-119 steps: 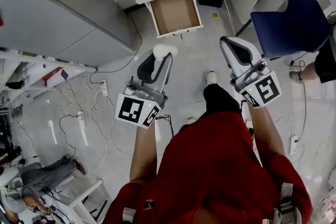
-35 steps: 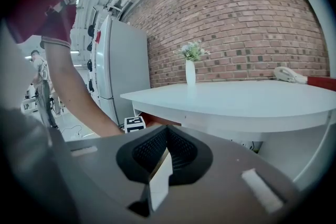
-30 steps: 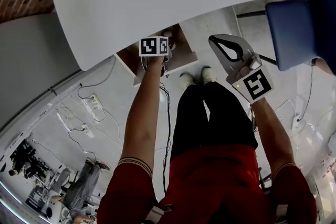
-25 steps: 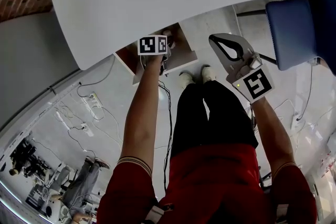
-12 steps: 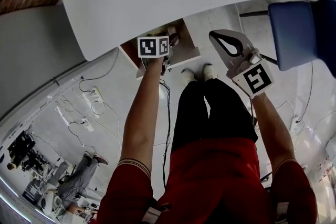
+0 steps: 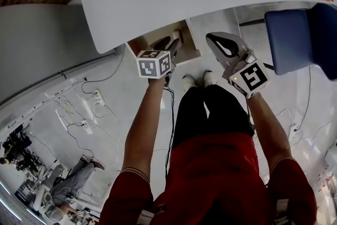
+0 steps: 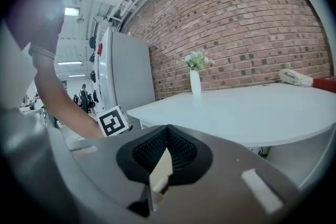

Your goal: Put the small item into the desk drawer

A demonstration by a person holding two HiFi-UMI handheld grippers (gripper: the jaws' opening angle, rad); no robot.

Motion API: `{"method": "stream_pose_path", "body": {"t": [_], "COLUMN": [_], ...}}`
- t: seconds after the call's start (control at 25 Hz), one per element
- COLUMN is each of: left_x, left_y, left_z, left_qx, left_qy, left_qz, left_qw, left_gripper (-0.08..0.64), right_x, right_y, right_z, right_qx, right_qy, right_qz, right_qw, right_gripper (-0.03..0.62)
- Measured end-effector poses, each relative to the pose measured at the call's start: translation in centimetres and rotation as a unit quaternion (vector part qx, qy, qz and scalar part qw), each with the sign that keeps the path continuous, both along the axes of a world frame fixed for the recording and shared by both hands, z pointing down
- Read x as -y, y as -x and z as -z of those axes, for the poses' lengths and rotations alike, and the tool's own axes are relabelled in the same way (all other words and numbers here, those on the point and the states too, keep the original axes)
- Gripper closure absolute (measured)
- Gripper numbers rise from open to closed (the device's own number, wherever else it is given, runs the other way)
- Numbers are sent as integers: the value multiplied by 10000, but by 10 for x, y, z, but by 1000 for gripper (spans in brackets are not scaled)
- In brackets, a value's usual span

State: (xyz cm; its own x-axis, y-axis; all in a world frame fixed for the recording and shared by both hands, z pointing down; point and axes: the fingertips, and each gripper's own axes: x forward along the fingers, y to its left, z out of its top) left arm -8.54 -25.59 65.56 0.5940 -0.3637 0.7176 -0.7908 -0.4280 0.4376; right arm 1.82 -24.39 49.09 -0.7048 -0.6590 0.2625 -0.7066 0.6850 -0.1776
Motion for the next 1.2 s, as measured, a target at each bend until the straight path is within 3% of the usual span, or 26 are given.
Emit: {"method": "stream_pose_path", "body": {"t": [0.16,0.32,0.48,0.64,0.88,1.08,1.2], "left_x": [-9,-21,-43,-70,-104,-128,-138], "left_y": [-8,-18,-29,-41,-40,-30,-16], "left_z": [65,139,204,254,316,366,382], "left_qx": [-199,-672,-856,-796,-652,-789,-741], "left_qy": [-777,-1554,-2276,-2988,-3720,-4234,-4416], "left_qz": [12,67,-14,-321,-723,-530,-400], "left_qw": [9968,9855,9700,9504,9231,9010,8933], "left_gripper": [427,468,508,552,555,555,555], "right_x": [-14,-26,-52,-77,-103,-128,-137], "right_y": [0,1,-2,-4,3,2,0], "right_z": [22,49,79,113,160,187,197], "right_qx": [149,388,605,842,1008,959,950], "right_qy": [55,-2,-110,-255,-451,-681,-754], "right_qz": [-27,-40,9,18,62,173,192], "right_qw": [9999,9992,9981,9961,9939,9929,9924], "right_gripper": [581,581,581,580,581,581,581]}}
